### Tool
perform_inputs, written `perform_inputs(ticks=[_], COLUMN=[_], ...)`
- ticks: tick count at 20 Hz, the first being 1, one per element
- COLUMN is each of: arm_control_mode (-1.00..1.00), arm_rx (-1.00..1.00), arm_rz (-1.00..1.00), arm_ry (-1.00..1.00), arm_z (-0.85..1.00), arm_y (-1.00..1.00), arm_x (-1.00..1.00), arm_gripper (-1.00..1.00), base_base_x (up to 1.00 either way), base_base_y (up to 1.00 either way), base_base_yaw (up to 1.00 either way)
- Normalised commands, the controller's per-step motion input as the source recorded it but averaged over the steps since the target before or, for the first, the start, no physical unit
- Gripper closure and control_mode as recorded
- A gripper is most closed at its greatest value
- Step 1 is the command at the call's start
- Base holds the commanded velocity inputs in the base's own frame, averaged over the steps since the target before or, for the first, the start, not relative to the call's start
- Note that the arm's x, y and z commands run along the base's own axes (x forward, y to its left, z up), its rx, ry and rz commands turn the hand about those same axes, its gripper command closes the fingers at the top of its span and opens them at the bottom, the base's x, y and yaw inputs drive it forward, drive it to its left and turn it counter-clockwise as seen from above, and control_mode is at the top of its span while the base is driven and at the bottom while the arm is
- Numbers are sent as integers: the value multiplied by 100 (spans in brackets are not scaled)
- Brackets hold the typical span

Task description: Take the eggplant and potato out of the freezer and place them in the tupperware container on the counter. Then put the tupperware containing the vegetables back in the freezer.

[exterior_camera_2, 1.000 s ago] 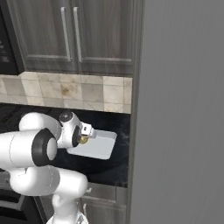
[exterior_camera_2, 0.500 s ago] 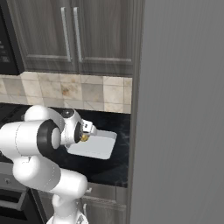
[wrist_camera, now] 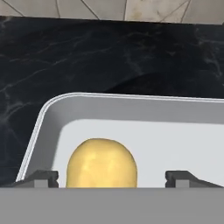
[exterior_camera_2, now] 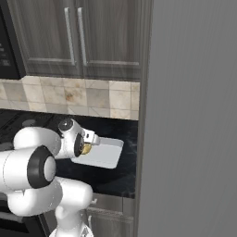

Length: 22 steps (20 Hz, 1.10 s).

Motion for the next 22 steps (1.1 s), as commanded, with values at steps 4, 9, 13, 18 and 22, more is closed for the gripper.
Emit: perform_inputs(ticks=[4,9,13,18,22], arm_control_mode=[-100,-100,-100,-100,-100], arm_rx=[3,12,12,11,3], arm_rz=[0,0,0,-1,-5], arm_ry=[-17,-18,-11,0,1], arm_z=[61,97,100,96,61], arm_y=[-1,0,0,0,0], arm_x=[-54,-78,-84,-99,-100], arm_gripper=[-100,-100,-100,-100,-100], base_base_x=[0,0,0,0,0], base_base_y=[0,0,0,0,0], base_base_yaw=[0,0,0,0,0])
